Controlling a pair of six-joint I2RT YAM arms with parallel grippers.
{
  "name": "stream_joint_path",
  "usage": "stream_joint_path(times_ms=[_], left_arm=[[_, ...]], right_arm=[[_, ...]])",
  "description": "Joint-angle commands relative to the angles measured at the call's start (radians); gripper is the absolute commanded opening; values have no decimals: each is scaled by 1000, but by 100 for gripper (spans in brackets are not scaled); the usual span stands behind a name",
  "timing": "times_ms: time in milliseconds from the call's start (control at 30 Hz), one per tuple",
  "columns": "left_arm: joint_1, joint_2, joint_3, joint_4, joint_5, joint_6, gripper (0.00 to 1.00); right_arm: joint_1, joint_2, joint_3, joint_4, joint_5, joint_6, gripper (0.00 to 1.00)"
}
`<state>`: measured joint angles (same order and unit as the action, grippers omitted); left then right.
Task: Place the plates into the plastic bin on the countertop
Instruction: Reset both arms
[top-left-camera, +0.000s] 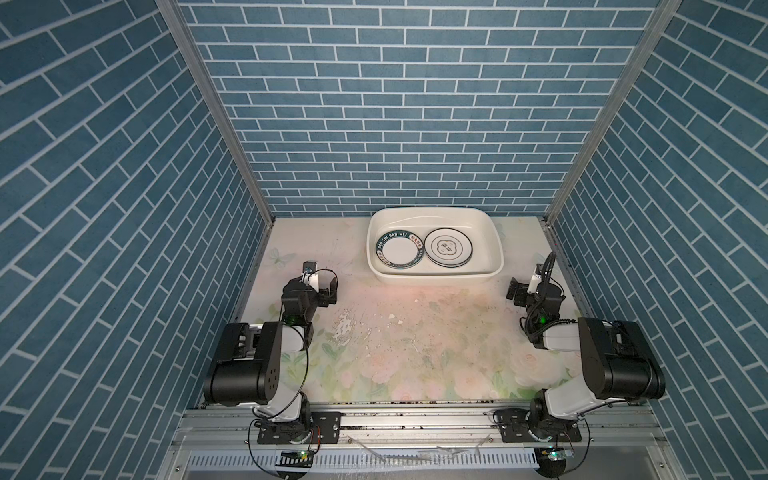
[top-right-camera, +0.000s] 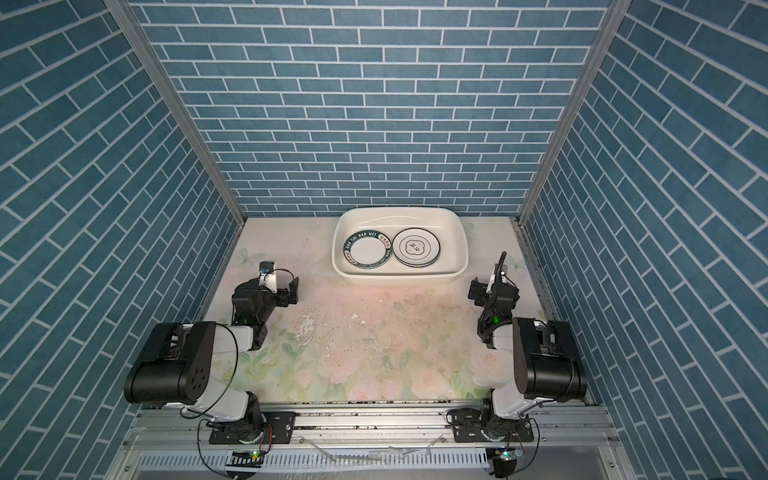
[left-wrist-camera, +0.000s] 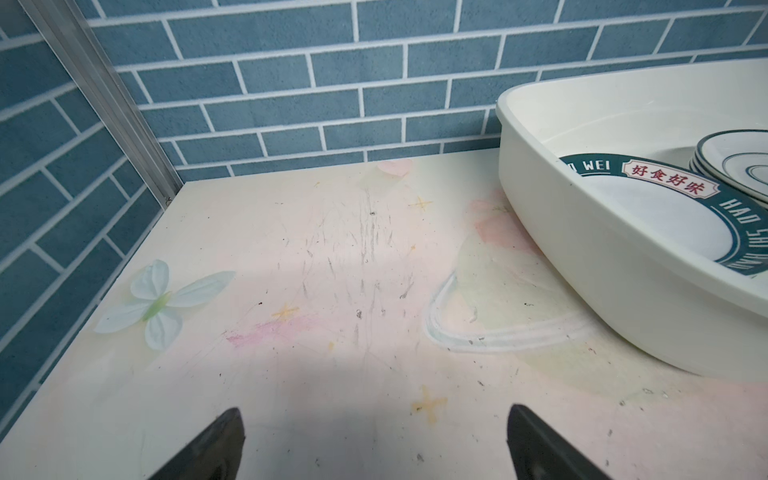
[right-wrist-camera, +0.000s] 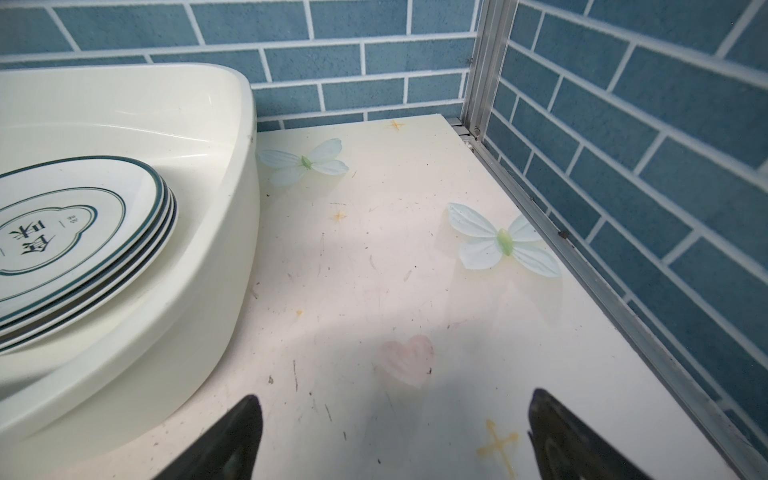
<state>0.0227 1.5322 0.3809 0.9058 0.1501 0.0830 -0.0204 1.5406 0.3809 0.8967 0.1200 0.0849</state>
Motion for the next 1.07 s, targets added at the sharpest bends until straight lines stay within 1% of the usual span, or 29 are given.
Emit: stream_joint_path(times_ms=[0, 100, 133, 167, 200, 233, 267, 300, 400, 433, 533, 567, 700, 1033], left_arm=[[-4, -1, -3, -21, -9, -4, 100], [-4, -1, -2, -20, -9, -5, 100], [-4, -1, -3, -21, -9, -5, 100], [-4, -1, -3, -22, -9, -5, 99], [-4, -1, -1, -22, -10, -5, 100], [-4, -1, -2, -23, -10, -5, 100], [-3, -1, -2, -20, -10, -5, 99], [-4, -1, -3, -21, -10, -5, 99], [-4, -1, -1, -21, -9, -5, 100], [-4, -1, -2, -21, -9, -5, 100], [-4, -1, -3, -21, -9, -5, 100], [-4, -1, -2, -21, -10, -6, 100], [-4, -2, -1, -22, -9, -5, 100], [-4, -1, -1, -21, -9, -5, 100]], right_arm=[[-3, 1, -2, 2, 15, -17, 99], [-3, 2, -2, 2, 18, -13, 99], [-53, 2, 10, -21, -120, 13, 99], [-110, 0, 15, -27, -298, 12, 99], [-111, 10, 13, -3, -302, 9, 99], [-89, -8, 1, -15, -260, -14, 99], [-72, -7, -27, 42, -245, -28, 99], [-74, 8, -48, 108, -284, -28, 99], [-76, 7, -59, 116, -333, -44, 99], [-76, -4, -44, 66, -333, -55, 99], [-76, 3, 2, -8, -353, -59, 99], [-76, 6, -14, 32, -350, -53, 99], [-76, 5, 2, -2, -354, -56, 99], [-75, 2, -5, 7, -343, -56, 99]])
